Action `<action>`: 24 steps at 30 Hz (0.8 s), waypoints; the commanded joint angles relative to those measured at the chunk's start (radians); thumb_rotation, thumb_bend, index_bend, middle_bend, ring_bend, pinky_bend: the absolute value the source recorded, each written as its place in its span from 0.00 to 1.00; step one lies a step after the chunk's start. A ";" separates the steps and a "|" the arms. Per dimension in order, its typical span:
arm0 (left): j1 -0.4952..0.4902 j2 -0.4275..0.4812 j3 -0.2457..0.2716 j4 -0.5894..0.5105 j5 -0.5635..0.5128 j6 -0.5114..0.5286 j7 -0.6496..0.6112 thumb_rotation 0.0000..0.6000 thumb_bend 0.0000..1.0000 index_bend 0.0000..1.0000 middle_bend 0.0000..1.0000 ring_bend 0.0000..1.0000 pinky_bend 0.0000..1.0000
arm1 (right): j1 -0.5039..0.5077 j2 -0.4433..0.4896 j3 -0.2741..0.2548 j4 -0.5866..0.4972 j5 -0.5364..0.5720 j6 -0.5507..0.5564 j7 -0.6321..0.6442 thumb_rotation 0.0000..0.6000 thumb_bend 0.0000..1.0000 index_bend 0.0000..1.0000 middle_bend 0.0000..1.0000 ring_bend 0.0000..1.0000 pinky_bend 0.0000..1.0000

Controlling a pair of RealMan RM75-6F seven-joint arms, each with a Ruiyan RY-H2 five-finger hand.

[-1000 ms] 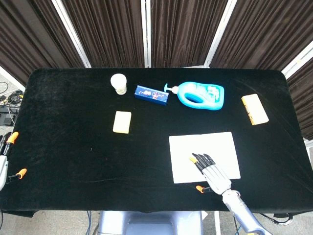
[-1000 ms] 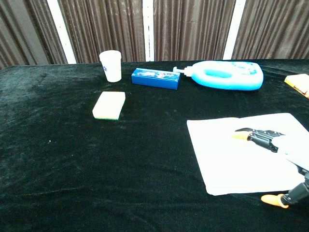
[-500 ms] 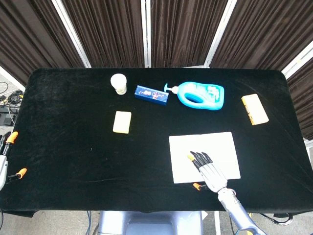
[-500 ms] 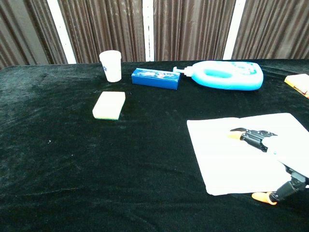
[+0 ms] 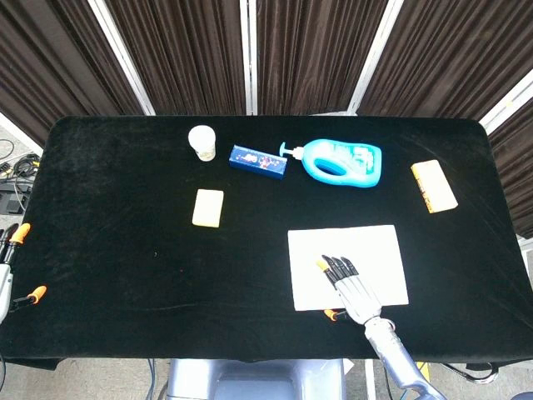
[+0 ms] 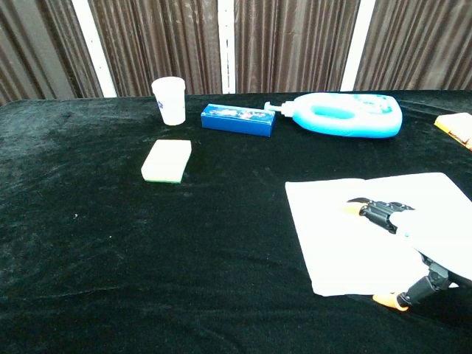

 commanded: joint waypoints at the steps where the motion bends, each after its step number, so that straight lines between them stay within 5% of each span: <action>1: 0.000 -0.001 0.001 0.001 0.000 -0.001 0.002 1.00 0.14 0.00 0.00 0.00 0.00 | -0.002 -0.011 -0.001 0.013 0.006 0.000 -0.009 1.00 0.08 0.00 0.00 0.00 0.00; 5: 0.000 -0.001 0.001 -0.001 0.002 0.000 0.001 1.00 0.13 0.00 0.00 0.00 0.00 | -0.004 -0.025 0.000 0.027 0.005 0.010 -0.017 1.00 0.11 0.00 0.00 0.00 0.00; 9: 0.001 -0.004 -0.001 0.001 0.009 0.009 -0.006 1.00 0.13 0.00 0.00 0.00 0.00 | -0.013 -0.068 0.008 0.077 -0.031 0.087 0.000 1.00 0.34 0.00 0.00 0.00 0.00; 13: 0.002 -0.006 -0.001 0.004 0.016 0.015 -0.014 1.00 0.13 0.00 0.00 0.00 0.00 | -0.029 -0.122 0.020 0.154 -0.079 0.200 0.044 1.00 0.47 0.00 0.00 0.00 0.00; 24: 0.003 -0.013 -0.001 0.007 0.023 0.020 -0.015 1.00 0.13 0.00 0.00 0.00 0.00 | -0.048 -0.187 0.061 0.245 -0.107 0.357 0.120 1.00 0.50 0.00 0.00 0.00 0.00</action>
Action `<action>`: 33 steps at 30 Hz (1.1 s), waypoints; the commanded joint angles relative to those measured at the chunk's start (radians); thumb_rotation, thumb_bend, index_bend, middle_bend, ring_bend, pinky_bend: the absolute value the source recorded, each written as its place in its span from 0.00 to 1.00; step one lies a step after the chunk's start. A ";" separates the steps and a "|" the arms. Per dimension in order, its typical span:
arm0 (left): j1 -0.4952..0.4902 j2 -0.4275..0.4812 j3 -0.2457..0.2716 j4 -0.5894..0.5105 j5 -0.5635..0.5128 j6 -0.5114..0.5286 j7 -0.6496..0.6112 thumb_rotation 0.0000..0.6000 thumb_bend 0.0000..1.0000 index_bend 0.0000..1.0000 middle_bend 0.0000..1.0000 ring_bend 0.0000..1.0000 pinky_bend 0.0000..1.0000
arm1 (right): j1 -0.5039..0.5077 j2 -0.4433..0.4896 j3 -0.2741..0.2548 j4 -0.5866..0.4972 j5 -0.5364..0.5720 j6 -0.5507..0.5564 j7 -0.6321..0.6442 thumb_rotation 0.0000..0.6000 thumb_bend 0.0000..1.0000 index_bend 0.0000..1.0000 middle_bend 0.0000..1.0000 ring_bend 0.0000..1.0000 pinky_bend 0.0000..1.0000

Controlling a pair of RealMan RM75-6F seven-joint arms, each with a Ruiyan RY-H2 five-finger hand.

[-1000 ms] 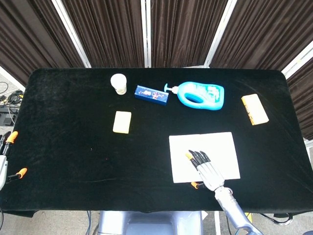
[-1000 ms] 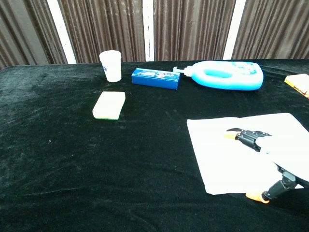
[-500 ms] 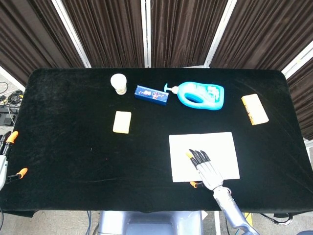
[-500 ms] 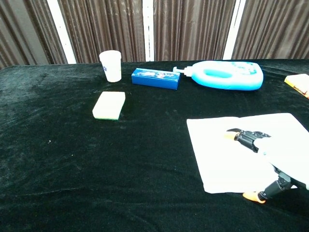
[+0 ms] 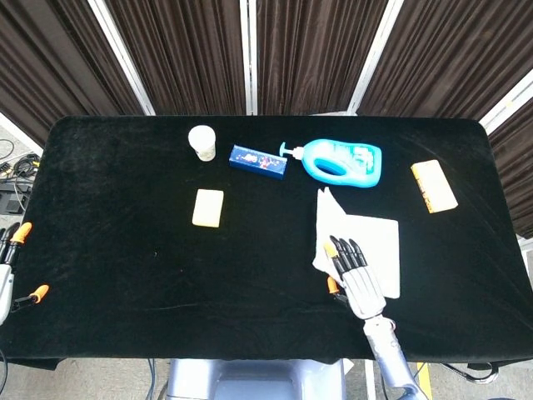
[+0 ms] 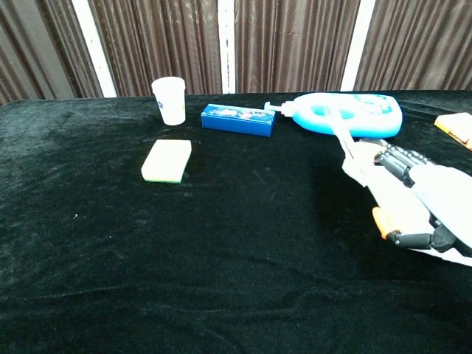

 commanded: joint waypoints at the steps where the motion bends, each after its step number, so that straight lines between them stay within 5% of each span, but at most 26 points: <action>1: 0.001 0.000 0.000 -0.003 0.003 0.003 -0.001 1.00 0.13 0.00 0.00 0.00 0.00 | -0.001 -0.007 0.018 0.006 0.012 0.002 -0.007 1.00 0.50 0.00 0.00 0.00 0.00; 18: 0.007 -0.007 0.001 -0.010 0.018 0.021 -0.007 1.00 0.13 0.00 0.00 0.00 0.00 | -0.044 0.050 0.178 -0.073 0.190 0.055 -0.067 1.00 0.48 0.00 0.00 0.00 0.00; 33: 0.005 -0.013 0.001 -0.012 0.023 0.021 0.002 1.00 0.13 0.00 0.00 0.00 0.00 | -0.111 0.096 0.205 -0.035 0.275 0.075 -0.031 1.00 0.48 0.00 0.00 0.00 0.00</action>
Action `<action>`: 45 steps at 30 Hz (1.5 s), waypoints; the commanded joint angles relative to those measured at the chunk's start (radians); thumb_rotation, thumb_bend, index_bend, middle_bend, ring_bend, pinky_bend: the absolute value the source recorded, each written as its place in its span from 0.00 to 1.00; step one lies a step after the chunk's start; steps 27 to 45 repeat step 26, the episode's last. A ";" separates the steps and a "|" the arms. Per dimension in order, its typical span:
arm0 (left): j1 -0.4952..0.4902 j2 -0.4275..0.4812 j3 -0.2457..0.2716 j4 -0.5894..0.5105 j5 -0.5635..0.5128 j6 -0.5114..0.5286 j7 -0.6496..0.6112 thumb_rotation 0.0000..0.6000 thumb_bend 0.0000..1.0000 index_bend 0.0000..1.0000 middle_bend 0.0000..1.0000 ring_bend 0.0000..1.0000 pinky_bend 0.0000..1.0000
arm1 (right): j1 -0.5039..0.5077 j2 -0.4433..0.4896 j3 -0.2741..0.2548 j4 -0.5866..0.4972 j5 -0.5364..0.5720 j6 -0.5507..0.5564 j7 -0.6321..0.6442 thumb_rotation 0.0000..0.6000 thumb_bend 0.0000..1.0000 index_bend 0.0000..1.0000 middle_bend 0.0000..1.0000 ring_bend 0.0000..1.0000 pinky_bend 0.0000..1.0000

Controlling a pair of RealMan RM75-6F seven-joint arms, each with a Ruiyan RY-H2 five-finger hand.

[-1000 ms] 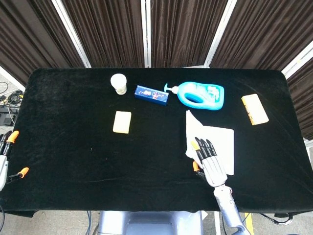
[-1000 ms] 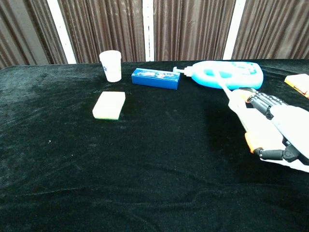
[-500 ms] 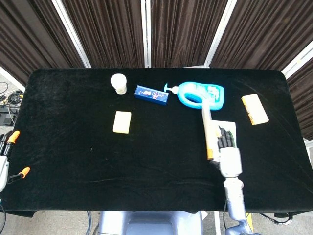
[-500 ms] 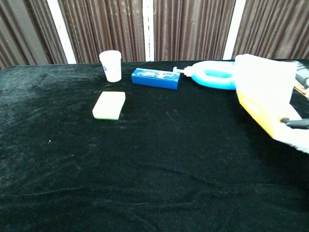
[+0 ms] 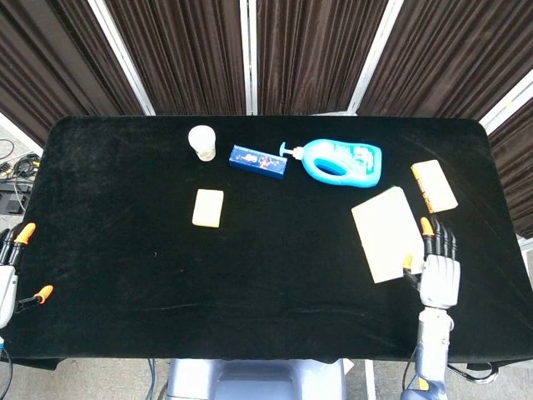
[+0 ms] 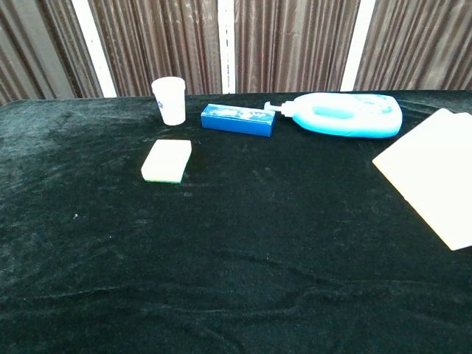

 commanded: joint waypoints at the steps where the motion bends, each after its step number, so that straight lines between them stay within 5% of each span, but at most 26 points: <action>1: 0.000 0.000 -0.001 0.000 0.002 0.003 -0.002 1.00 0.13 0.00 0.00 0.00 0.00 | -0.005 0.010 0.003 0.012 0.015 -0.016 0.012 1.00 0.47 0.00 0.00 0.00 0.00; 8: 0.000 0.002 0.001 0.012 0.018 0.007 -0.026 1.00 0.13 0.00 0.00 0.00 0.00 | -0.012 0.118 -0.040 -0.046 -0.033 -0.042 0.035 1.00 0.39 0.00 0.00 0.00 0.00; 16: -0.001 -0.016 0.014 0.055 0.053 0.018 -0.012 1.00 0.11 0.00 0.00 0.00 0.00 | -0.009 0.418 -0.155 -0.309 -0.112 -0.165 -0.143 1.00 0.17 0.00 0.00 0.00 0.00; 25: -0.001 -0.018 0.020 0.060 0.059 0.013 -0.007 1.00 0.09 0.00 0.00 0.00 0.00 | -0.050 0.581 -0.266 -0.456 -0.184 -0.189 -0.182 1.00 0.15 0.00 0.00 0.00 0.00; 45: 0.000 -0.017 0.022 0.058 0.062 0.012 -0.007 1.00 0.09 0.00 0.00 0.00 0.00 | -0.059 0.589 -0.271 -0.474 -0.179 -0.186 -0.199 1.00 0.15 0.00 0.00 0.00 0.00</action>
